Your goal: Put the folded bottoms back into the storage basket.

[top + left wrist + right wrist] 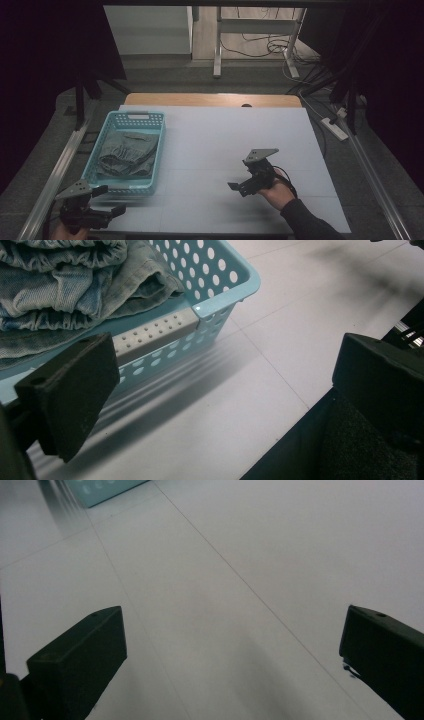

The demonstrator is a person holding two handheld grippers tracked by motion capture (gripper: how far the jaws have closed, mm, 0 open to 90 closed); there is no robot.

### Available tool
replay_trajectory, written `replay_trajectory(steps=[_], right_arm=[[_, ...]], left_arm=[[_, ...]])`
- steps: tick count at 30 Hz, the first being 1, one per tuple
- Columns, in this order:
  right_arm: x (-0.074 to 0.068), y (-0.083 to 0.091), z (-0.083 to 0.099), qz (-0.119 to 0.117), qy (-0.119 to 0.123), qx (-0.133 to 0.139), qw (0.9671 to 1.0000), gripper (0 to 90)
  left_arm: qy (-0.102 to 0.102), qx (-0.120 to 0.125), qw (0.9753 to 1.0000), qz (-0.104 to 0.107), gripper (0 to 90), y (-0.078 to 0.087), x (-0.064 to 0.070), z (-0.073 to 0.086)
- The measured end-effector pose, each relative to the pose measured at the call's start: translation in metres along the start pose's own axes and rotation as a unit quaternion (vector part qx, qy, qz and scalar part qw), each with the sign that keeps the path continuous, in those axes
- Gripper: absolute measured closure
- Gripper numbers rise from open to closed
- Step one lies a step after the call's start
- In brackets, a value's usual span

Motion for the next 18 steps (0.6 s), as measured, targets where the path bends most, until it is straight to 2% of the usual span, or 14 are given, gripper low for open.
replay_trajectory(steps=[9, 18], right_arm=[[-0.001, 0.010, 0.009, 0.012, -0.012, -0.001, 0.9999, 0.0], [-0.004, 0.029, 0.019, 0.024, -0.027, 0.013, 0.9993, 0.0]], left_arm=[[-0.001, -0.001, 1.0000, 0.001, 0.0, 0.000, 0.000, 0.000], [-0.002, -0.002, 1.0000, 0.002, 0.0, -0.001, 0.000, 0.000]])
Point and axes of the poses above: each handheld gripper's, and its own axes: y roughly backward along the jaws, z roughly out of its underside, x roughly to its right, the point moved 1 cm from there along -y, roughly forward along the jaws, and after that the axes turned 15 degrees about -z, right-handed, at the moved point
